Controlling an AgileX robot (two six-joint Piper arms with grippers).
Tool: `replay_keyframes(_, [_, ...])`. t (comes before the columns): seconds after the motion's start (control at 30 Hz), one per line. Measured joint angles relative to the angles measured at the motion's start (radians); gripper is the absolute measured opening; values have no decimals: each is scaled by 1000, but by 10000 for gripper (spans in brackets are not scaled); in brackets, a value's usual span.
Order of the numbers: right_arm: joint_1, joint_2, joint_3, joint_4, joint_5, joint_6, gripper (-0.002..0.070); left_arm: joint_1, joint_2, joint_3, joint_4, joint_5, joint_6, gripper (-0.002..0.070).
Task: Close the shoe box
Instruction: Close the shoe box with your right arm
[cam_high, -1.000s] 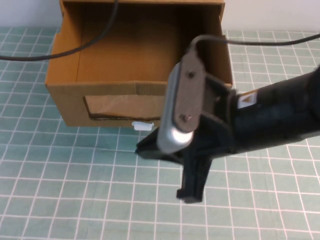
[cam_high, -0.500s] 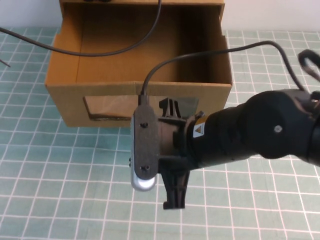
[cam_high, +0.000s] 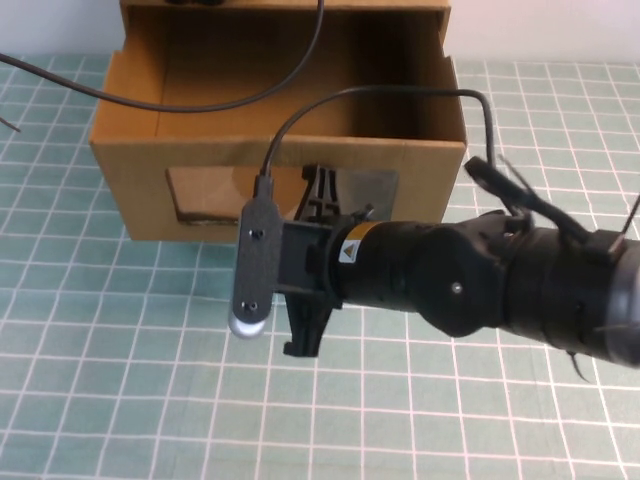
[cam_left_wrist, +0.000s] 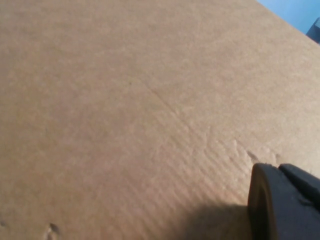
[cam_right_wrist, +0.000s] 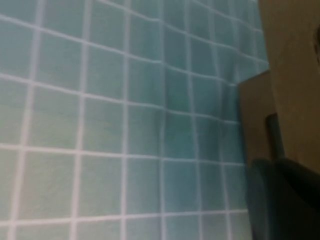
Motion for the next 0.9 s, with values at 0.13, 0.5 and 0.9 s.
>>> replay_keyframes(0.13, [-8,35,-20,2,-43,0,-14,0,0,-2,0,2,-4,-5])
replay_keyframes(0.5, [-90,78,-41,187,-150,0,-14,0,0,-2,0,9,-29,-5])
replay_keyframes(0.9, [-92,24,-42,670,-29,0,-14,0,0,-2,0,18,-30,-5])
